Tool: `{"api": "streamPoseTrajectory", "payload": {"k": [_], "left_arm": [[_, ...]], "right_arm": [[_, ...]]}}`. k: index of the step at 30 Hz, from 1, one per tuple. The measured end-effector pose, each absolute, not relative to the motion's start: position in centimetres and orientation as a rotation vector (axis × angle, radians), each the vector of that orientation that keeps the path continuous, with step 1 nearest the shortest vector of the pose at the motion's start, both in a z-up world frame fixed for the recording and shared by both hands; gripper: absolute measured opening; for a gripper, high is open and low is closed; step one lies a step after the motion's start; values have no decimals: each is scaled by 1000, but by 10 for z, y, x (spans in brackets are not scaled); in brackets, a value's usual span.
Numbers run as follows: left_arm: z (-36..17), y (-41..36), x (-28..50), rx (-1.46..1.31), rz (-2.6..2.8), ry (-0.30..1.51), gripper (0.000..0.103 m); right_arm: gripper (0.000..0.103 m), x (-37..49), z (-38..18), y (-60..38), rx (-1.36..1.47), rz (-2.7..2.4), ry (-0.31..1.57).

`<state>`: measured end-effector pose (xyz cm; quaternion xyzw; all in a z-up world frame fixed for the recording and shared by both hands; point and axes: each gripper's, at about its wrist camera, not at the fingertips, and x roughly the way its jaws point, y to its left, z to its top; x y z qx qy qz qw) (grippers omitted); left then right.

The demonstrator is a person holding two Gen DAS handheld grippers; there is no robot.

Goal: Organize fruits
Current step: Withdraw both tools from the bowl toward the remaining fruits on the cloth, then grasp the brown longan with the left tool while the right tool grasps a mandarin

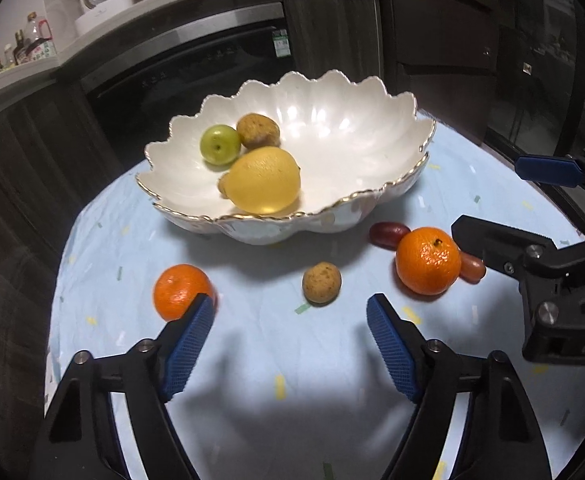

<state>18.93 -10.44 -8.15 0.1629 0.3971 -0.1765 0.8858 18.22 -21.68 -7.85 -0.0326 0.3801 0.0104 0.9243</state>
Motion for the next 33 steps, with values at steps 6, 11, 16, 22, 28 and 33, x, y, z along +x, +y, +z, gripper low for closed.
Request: {"api": "streamPoseTrajectory", "payload": {"k": [6, 11, 16, 22, 28, 33], "left_arm": [[-91, -109, 199, 337, -387, 850, 73], [-97, -115, 203, 353, -407, 862, 68], [-103, -115, 208, 341, -414, 882, 66], [-108, -113, 214, 324, -417, 901, 58], [-109, -115, 216, 323, -422, 899, 55], [-110, -118, 218, 330, -432, 892, 49]], "right_arm": [[87, 192, -86, -209, -79, 63, 817], [82, 200, -92, -205, -68, 92, 856], [75, 207, -99, -203, -49, 115, 892], [74, 212, -103, -198, -43, 131, 916], [69, 219, -107, -199, -30, 147, 940], [62, 226, -111, -200, -7, 173, 968]]}}
